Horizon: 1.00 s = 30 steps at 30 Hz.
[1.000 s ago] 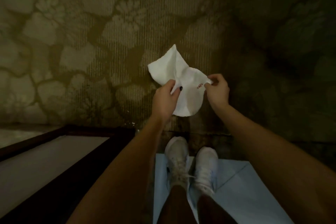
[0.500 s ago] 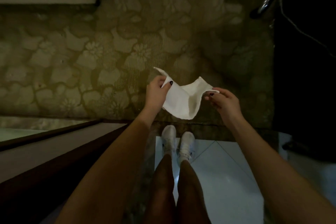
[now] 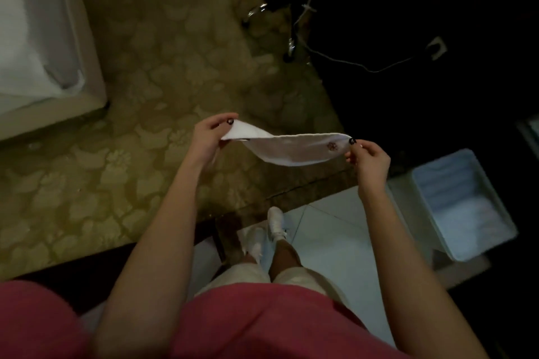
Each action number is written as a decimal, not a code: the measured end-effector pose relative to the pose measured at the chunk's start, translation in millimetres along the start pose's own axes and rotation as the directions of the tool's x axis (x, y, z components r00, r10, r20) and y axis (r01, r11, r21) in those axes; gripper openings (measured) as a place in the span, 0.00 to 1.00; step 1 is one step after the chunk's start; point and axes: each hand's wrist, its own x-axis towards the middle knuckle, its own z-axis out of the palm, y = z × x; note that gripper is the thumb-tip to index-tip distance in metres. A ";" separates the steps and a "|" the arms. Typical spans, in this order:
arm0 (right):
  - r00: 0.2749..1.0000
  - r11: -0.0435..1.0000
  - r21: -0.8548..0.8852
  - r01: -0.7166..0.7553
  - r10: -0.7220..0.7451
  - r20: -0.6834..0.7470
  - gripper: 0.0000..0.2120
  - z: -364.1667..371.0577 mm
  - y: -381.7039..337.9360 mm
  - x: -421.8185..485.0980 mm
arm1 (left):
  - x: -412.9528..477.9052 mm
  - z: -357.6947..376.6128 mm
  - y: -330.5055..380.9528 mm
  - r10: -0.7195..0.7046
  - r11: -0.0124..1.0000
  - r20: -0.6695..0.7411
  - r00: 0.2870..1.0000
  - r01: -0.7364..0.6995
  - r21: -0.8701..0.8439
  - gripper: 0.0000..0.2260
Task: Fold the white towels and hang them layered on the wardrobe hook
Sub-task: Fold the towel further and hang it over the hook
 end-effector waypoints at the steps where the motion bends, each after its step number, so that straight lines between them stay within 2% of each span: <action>1: 0.999 1.000 0.012 0.003 -0.003 -0.038 0.06 -13.9 -1.4 -9.7 | -8.7 8.5 5.2 0.004 1.000 0.033 0.999 -0.004 -0.022 0.10; 5: 0.983 0.993 0.115 -0.029 0.049 -0.176 0.05 -70.8 9.4 -48.0 | -41.2 46.7 16.6 0.026 1.000 0.209 0.977 -0.027 0.005 0.13; 7: 0.960 0.986 0.158 -0.049 0.090 -0.263 0.05 -100.9 19.4 -64.1 | -54.9 65.9 18.6 0.056 0.990 0.316 0.947 -0.095 0.109 0.15; 9: 0.923 0.977 0.204 -0.069 0.139 -0.358 0.04 -132.0 32.9 -81.4 | -70.2 87.2 19.9 0.061 0.966 0.420 0.906 -0.160 0.205 0.14; 13: 0.832 0.943 0.325 -0.067 0.233 -0.504 0.05 -197.3 63.0 -123.6 | -109.1 137.4 17.1 0.018 0.959 0.556 0.831 -0.171 0.225 0.16; 15: 0.788 0.921 0.387 -0.042 0.269 -0.554 0.05 -230.9 80.1 -146.4 | -133.5 166.9 7.9 0.017 0.933 0.620 0.784 -0.235 0.271 0.15; 17: 0.738 0.909 0.416 -0.015 0.291 -0.609 0.03 -266.4 98.5 -169.0 | -163.5 200.9 -7.7 0.022 0.887 0.666 0.746 -0.321 0.331 0.15; 21: 0.665 0.897 0.441 0.018 0.319 -0.675 0.06 -344.8 139.5 -220.3 | -238.0 273.2 -50.9 0.088 0.807 0.692 0.717 -0.458 0.373 0.13; 24: 0.601 0.904 0.427 0.033 0.324 -0.731 0.09 -406.3 177.7 -261.0 | -295.5 322.7 -90.6 0.100 0.776 0.718 0.688 -0.506 0.377 0.10; 28: 0.552 0.908 0.418 0.027 0.335 -0.763 0.05 -490.4 224.5 -315.9 | -372.6 392.1 -146.4 0.092 0.719 0.781 0.618 -0.584 0.377 0.03; 30: 0.524 0.917 0.399 0.024 0.329 -0.786 0.08 -527.9 244.7 -343.4 | -413.0 425.5 -174.8 0.090 0.687 0.810 0.580 -0.625 0.371 0.09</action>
